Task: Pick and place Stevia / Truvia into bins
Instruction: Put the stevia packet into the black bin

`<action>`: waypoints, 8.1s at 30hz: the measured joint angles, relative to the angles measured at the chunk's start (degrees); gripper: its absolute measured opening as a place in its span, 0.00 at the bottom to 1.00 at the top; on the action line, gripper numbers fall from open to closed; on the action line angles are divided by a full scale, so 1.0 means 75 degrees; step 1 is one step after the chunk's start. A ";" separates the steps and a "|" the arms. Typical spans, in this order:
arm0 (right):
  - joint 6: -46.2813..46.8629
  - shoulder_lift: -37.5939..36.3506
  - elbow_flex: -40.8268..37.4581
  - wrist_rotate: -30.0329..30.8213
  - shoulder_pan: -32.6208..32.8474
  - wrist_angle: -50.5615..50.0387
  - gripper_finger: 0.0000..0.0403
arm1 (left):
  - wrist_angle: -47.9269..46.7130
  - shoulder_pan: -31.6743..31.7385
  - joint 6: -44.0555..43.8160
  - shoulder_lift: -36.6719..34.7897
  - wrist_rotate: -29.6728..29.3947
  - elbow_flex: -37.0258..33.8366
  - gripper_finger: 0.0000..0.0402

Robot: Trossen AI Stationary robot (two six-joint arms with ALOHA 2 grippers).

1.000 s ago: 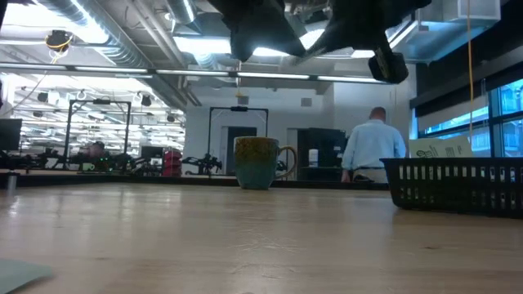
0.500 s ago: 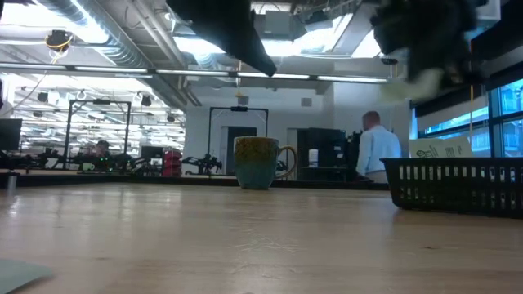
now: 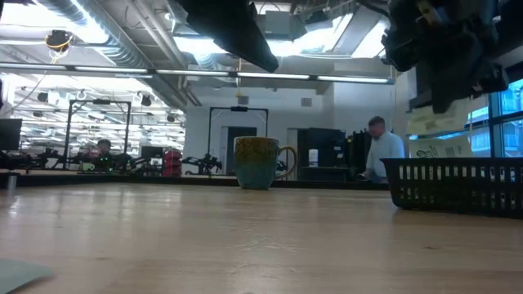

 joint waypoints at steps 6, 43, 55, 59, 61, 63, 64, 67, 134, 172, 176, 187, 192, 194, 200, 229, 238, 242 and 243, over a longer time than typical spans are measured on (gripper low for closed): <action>-0.0148 0.0480 0.0000 0.0057 0.0000 -0.0221 0.00 | -0.0002 -0.0036 -0.0147 0.0002 0.0058 0.0000 0.17; -0.0406 0.1106 0.0000 0.0587 -0.0006 -0.2012 0.19 | -0.0108 -0.0319 -0.0599 0.0011 0.1207 -0.0006 0.15; -0.1641 0.1106 0.0000 0.0606 -0.0003 -0.1632 0.19 | -0.0151 -0.1658 -0.1751 0.0391 0.2006 -0.0010 0.19; -0.2014 0.1106 0.0000 0.0623 -0.0003 -0.1307 0.19 | -0.0194 -0.2217 -0.2567 0.0932 0.1966 -0.0015 0.21; -0.2063 0.1106 0.0000 0.0764 0.0000 -0.1173 0.19 | -0.0195 -0.2406 -0.3179 0.1192 0.1937 -0.0015 0.21; -0.2070 0.1106 0.0000 0.0882 -0.0001 -0.1058 0.19 | -0.0183 -0.2504 -0.3731 0.1440 0.1885 -0.0015 0.20; -0.2092 0.1106 0.0000 0.0938 -0.0003 -0.1013 0.19 | -0.0124 -0.2535 -0.3945 0.1551 0.1815 -0.0015 0.20; -0.2335 0.1106 0.0000 0.0994 -0.0003 -0.0915 0.19 | -0.0023 -0.2585 -0.4240 0.1834 0.1620 -0.0012 0.20; -0.2581 0.1106 0.0003 0.1203 -0.0002 -0.0641 0.19 | -0.0889 -0.2395 -0.4504 0.2593 0.1769 0.1075 0.01; -0.3840 0.1106 0.0006 0.0505 0.0213 0.3527 0.56 | -0.1157 -0.0924 -0.2258 0.1464 0.1402 0.1049 0.08; -0.3842 0.1106 0.0006 0.0522 0.0211 0.3498 0.57 | -0.1042 -0.0918 -0.2478 0.1848 0.1444 0.1046 0.12; -0.3853 0.1106 0.0006 0.0524 0.0213 0.3120 0.58 | -0.0789 -0.0957 -0.2698 0.2649 0.1644 0.1040 0.11; -0.3868 0.1106 0.0006 0.0525 0.0213 0.2994 0.58 | -0.0735 -0.1022 -0.2723 0.2919 0.1694 0.1060 0.11; -0.3868 0.1106 0.0006 0.0533 0.0212 0.2996 0.58 | -0.0731 -0.1056 -0.2723 0.2971 0.1706 0.1074 0.11; -0.3871 0.1106 0.0006 0.0583 0.0210 0.2996 0.58 | -0.0883 -0.1093 -0.2746 0.3062 0.1530 0.1083 0.05; -0.3414 0.1104 0.0006 0.0598 0.0210 0.3017 0.58 | -0.1007 -0.1008 -0.2382 0.1979 0.0949 0.1029 0.02; -0.3422 0.1103 0.0006 0.0595 0.0210 0.3014 0.58 | -0.1053 -0.1183 -0.2392 0.2667 0.1164 0.1037 0.18; -0.3431 0.1103 0.0006 0.0592 0.0210 0.3011 0.58 | -0.1244 -0.1183 -0.2766 0.2842 0.0981 0.1052 0.16; -0.3436 0.1103 0.0003 0.0592 0.0210 0.3011 0.58 | -0.1305 -0.1183 -0.2785 0.2872 0.0966 0.1065 0.15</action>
